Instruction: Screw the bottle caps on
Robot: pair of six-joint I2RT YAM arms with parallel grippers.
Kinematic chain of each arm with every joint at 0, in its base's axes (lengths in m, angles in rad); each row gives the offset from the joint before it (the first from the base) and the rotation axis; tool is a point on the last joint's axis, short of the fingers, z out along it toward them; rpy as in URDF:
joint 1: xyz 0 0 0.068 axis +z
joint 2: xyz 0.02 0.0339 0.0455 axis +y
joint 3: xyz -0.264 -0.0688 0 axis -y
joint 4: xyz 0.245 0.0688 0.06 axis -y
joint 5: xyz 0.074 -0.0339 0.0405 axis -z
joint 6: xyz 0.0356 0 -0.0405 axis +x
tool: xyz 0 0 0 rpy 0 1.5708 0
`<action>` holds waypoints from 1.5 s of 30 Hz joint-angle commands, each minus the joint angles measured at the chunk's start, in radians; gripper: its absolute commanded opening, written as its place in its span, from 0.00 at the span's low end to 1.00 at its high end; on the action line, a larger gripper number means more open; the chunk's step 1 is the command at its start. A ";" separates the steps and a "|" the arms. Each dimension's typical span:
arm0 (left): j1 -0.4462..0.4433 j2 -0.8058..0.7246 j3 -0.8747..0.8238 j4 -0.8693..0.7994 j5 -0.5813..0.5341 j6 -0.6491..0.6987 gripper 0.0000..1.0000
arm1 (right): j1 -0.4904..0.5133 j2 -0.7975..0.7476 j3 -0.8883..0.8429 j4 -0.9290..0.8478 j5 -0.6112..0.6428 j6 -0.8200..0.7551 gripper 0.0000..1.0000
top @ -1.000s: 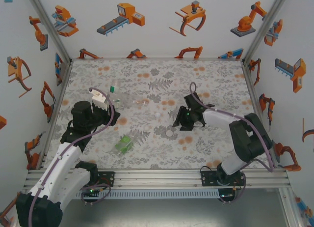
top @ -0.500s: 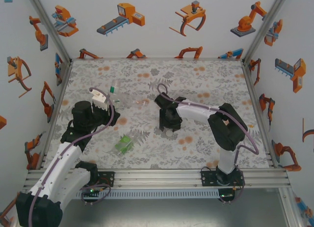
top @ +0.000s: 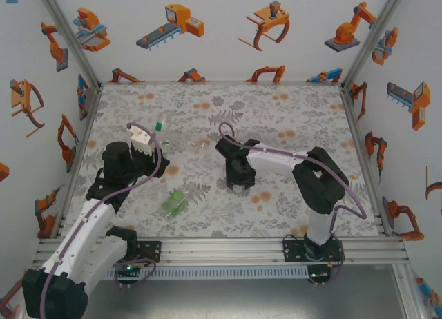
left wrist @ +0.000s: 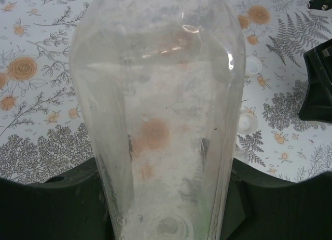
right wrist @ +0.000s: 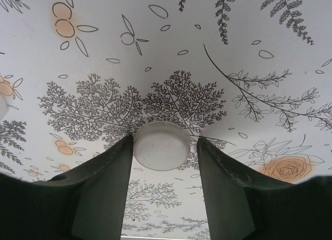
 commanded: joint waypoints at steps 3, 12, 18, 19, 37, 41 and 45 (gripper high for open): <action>-0.002 0.000 0.030 0.004 0.011 0.018 0.00 | 0.012 0.001 -0.020 -0.045 0.011 0.012 0.48; -0.002 -0.001 0.030 0.005 0.010 0.018 0.00 | 0.018 0.011 -0.004 -0.054 0.008 0.015 0.42; -0.002 -0.001 0.030 0.002 0.012 0.019 0.00 | 0.018 -0.009 0.003 -0.058 0.013 0.008 0.37; -0.002 -0.001 0.030 0.003 0.014 0.019 0.00 | 0.018 -0.011 0.004 -0.059 0.013 0.007 0.36; -0.002 0.007 0.025 0.022 0.191 0.055 0.00 | -0.060 -0.173 -0.058 0.040 -0.159 -0.234 0.29; -0.005 0.029 0.038 0.022 0.291 0.087 0.00 | -0.114 -0.306 -0.125 0.144 -0.324 -0.430 0.25; -0.011 0.084 0.100 -0.032 0.439 0.161 0.00 | -0.213 -0.407 -0.159 0.204 -0.533 -0.576 0.18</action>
